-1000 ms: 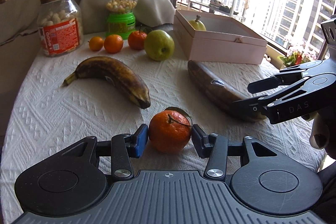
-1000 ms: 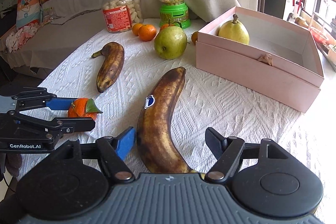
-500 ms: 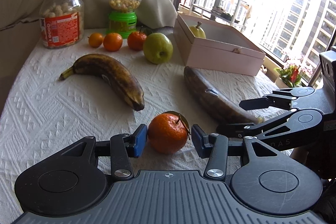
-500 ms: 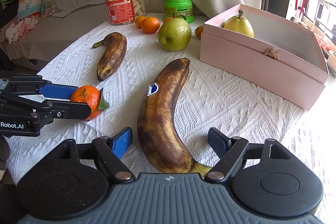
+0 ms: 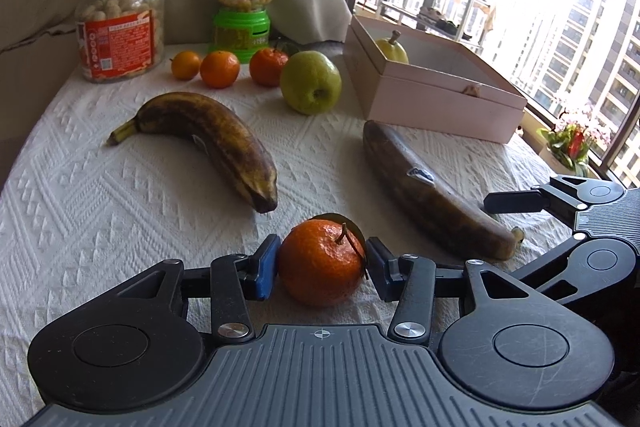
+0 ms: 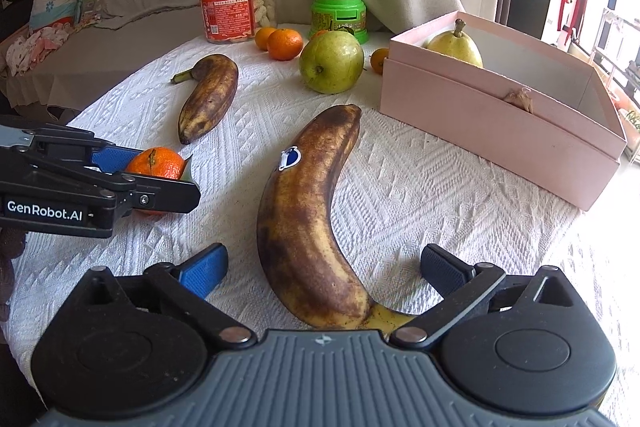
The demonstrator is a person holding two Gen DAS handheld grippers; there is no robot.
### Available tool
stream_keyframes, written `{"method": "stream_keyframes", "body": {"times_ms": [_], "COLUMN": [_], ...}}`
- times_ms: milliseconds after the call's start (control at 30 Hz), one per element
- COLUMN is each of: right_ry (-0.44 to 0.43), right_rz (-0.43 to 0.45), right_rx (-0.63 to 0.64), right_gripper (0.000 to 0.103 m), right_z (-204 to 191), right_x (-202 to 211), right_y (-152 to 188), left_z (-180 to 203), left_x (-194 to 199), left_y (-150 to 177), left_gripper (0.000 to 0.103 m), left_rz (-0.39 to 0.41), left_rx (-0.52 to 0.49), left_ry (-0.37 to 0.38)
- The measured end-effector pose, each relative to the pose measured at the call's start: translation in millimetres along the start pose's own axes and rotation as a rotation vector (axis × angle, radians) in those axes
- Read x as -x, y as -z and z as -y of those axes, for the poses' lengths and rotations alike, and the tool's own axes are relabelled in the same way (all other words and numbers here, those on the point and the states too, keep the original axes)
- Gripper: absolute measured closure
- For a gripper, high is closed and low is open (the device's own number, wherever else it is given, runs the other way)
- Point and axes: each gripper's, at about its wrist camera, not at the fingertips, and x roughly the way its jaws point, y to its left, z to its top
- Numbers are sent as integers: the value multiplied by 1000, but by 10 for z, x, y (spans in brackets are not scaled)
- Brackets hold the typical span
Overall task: Organize fruits
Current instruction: 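Lift the banana with the right tool while the left tool grasps the mandarin, then carry the banana into the pink box with the right tool while the left tool drops the mandarin in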
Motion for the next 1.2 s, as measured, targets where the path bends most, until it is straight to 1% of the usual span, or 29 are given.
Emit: {"method": "stream_keyframes", "body": {"times_ms": [133, 300, 367, 433, 467, 500, 533, 567, 600, 633, 700, 833, 900, 1000, 1067, 1200], "right_ry": [4, 6, -9, -23, -31, -41, -54, -59, -55, -50, -70, -73, -93, -144, -160, -153], "right_rz": [7, 2, 8, 22, 26, 26, 23, 20, 19, 17, 6, 0, 8, 55, 137, 328], "right_rx": [-24, -6, 4, 37, 48, 56, 58, 54, 47, 41, 27, 0, -32, -110, -149, -155], "right_gripper": [0, 0, 6, 19, 23, 32, 38, 41, 48, 58, 65, 67, 67, 67, 67, 67], "right_z": [4, -15, -28, -70, -87, -101, -108, -103, -91, -76, -39, -7, 38, 180, 301, 593], "right_x": [1, -5, -1, 7, 5, -2, -18, -36, -57, -70, -76, -36, 38, 243, 501, 1079], "right_y": [4, -14, -36, -70, -90, -115, -149, -175, -207, -231, -277, -279, -295, -376, -515, -896], "left_z": [-20, -33, -38, -46, -52, -56, -67, -72, -75, -76, -73, -23, 18, 90, 158, 379], "left_x": [16, 62, 92, 117, 127, 134, 134, 139, 143, 147, 157, 212, 260, 348, 402, 428], "left_y": [9, 12, 22, 35, 43, 47, 50, 56, 60, 61, 63, 36, -17, -188, -396, -964], "left_gripper": [52, 52, 52, 52, 52, 52, 52, 52, 52, 52, 52, 52, 52, 52, 52, 52], "left_rz": [6, 3, 0, -3, -4, -4, -5, -5, -5, -5, -4, 10, 28, 66, 109, 223], "left_rx": [11, 18, 12, 10, 10, 11, 13, 15, 16, 17, 16, 1, -16, -44, -71, -143], "left_ry": [13, 10, 8, 5, 4, 4, 2, 2, 1, 1, 2, 3, 6, 27, 44, 93]}}
